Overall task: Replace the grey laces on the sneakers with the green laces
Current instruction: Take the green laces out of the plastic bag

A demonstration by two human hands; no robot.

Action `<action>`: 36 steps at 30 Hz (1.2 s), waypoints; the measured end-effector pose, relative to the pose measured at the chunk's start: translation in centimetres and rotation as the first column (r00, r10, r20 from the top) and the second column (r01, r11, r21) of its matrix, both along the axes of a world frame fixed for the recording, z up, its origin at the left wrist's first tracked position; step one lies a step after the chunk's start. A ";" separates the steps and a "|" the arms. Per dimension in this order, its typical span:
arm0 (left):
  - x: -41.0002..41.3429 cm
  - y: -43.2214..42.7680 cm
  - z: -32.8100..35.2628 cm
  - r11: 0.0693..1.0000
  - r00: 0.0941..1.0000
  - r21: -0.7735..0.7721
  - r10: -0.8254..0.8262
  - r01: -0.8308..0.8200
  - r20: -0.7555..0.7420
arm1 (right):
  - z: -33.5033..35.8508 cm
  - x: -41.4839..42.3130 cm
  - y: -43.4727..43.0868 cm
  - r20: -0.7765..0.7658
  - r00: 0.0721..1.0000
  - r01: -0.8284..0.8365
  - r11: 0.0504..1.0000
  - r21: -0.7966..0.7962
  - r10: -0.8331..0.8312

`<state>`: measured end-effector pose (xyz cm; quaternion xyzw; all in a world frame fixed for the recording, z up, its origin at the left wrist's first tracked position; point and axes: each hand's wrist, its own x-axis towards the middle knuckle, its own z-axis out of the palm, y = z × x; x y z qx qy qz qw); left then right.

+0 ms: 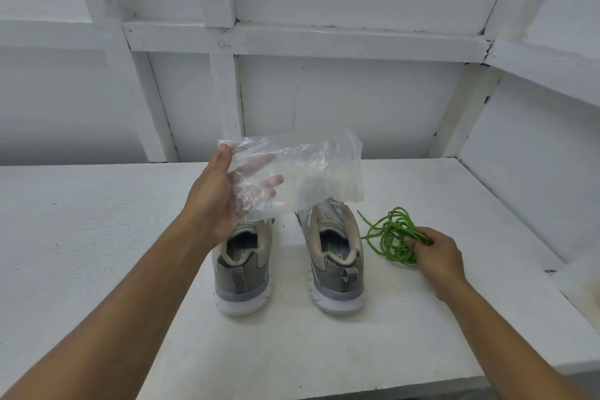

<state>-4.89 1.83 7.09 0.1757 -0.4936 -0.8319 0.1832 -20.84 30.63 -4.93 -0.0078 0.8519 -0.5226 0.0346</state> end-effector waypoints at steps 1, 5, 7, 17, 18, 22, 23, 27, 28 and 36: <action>0.0 0.0 0.0 1.000 1.000 0.001 0.002 -0.002 0.000 | -0.3 0.0 0.1 0.008 1.000 0.001 0.999 0.033 -0.001; 0.2 0.0 -0.1 1.000 1.000 -0.013 0.003 -0.003 0.006 | -0.6 -0.3 0.5 0.106 0.992 0.047 0.980 0.192 -0.069; 0.3 -0.1 -0.1 1.000 1.000 -0.009 0.004 -0.004 0.004 | -0.2 -0.6 0.8 0.165 0.984 0.040 0.979 0.201 -0.074; 0.5 0.2 -0.2 1.000 1.000 -0.001 -0.001 0.001 0.020 | 3.1 -1.3 0.8 0.162 0.986 0.029 0.995 0.098 -0.045; 0.5 0.2 -0.2 1.000 1.000 0.000 0.001 -0.001 0.021 | 3.6 -1.1 0.7 0.112 0.992 0.041 0.984 0.173 -0.061; 0.6 0.4 -0.1 1.000 1.000 0.014 0.009 -0.009 0.025 | 6.7 0.5 -1.0 -0.021 0.998 -0.063 0.998 0.025 0.063; 0.6 0.5 -0.1 1.000 1.000 0.019 0.012 -0.012 0.026 | 7.8 1.2 -1.7 -0.019 0.990 -0.143 0.985 -0.098 0.142; 0.6 0.8 -0.1 1.000 1.000 0.016 0.001 -0.001 0.023 | 11.9 4.8 -4.8 0.038 0.874 -0.393 0.749 -0.533 0.485; 0.6 0.8 0.0 1.000 1.000 0.003 0.003 -0.004 0.024 | 12.5 5.4 -5.4 0.048 0.844 -0.422 0.716 -0.557 0.535; 1.2 -0.1 0.2 0.980 0.991 -0.156 0.129 -0.122 0.037 | 12.8 6.6 -6.7 0.031 0.853 -0.413 0.711 -0.569 0.521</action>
